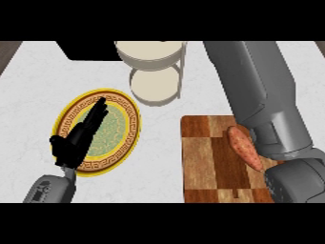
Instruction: Pick the tomato from the cutting board and place it in the tiered basket
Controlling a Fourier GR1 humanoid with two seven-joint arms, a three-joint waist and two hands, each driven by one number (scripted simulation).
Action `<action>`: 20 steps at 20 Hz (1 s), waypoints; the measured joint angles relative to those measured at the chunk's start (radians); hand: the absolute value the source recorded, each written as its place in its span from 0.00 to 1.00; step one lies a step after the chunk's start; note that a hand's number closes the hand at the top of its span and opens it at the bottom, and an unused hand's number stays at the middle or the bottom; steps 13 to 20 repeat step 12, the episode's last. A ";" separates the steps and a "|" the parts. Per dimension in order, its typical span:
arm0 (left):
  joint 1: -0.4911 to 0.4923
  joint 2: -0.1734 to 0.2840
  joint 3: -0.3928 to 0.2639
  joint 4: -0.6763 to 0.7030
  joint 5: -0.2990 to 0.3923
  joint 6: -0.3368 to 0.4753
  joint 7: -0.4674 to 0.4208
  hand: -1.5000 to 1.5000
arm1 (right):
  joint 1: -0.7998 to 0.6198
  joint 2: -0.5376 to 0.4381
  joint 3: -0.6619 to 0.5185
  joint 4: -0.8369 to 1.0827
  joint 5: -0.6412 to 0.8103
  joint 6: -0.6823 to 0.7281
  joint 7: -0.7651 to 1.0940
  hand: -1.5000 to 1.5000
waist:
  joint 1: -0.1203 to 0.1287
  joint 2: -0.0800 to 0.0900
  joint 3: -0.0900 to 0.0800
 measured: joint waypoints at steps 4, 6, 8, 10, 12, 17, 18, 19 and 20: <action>0.027 0.007 0.019 0.003 0.003 0.013 -0.006 0.50 | 0.030 0.005 -0.021 -0.095 0.118 -0.037 0.020 0.00 | -0.038 -0.014 0.001; 0.045 0.011 0.026 -0.001 0.009 0.012 -0.010 0.50 | 0.051 0.013 -0.026 -0.162 0.154 -0.044 0.030 0.00 | -0.052 -0.023 0.002; 0.053 0.016 0.037 -0.005 0.016 0.013 -0.006 0.50 | 0.081 0.019 -0.029 -0.235 0.174 -0.045 0.039 0.00 | -0.066 -0.031 0.003; 0.060 0.023 0.042 -0.004 0.017 0.010 -0.008 0.50 | 0.115 0.023 -0.025 -0.305 0.183 -0.034 0.052 0.00 | -0.078 -0.037 0.004; 0.063 0.026 0.049 -0.004 0.022 0.011 -0.002 0.50 | 0.157 0.026 -0.010 -0.370 0.181 -0.017 0.062 0.00 | -0.088 -0.043 0.004; 0.063 0.026 0.049 -0.004 0.022 0.011 -0.002 0.50 | 0.157 0.026 -0.010 -0.370 0.181 -0.017 0.062 0.00 | -0.088 -0.043 0.004; 0.063 0.026 0.049 -0.004 0.022 0.011 -0.002 0.50 | 0.157 0.026 -0.010 -0.370 0.181 -0.017 0.062 0.00 | -0.088 -0.043 0.004; 0.063 0.026 0.049 -0.004 0.022 0.011 -0.002 0.50 | 0.157 0.026 -0.010 -0.370 0.181 -0.017 0.062 0.00 | -0.088 -0.043 0.004; 0.063 0.026 0.049 -0.004 0.022 0.011 -0.002 0.50 | 0.157 0.026 -0.010 -0.370 0.181 -0.017 0.062 0.00 | -0.088 -0.043 0.004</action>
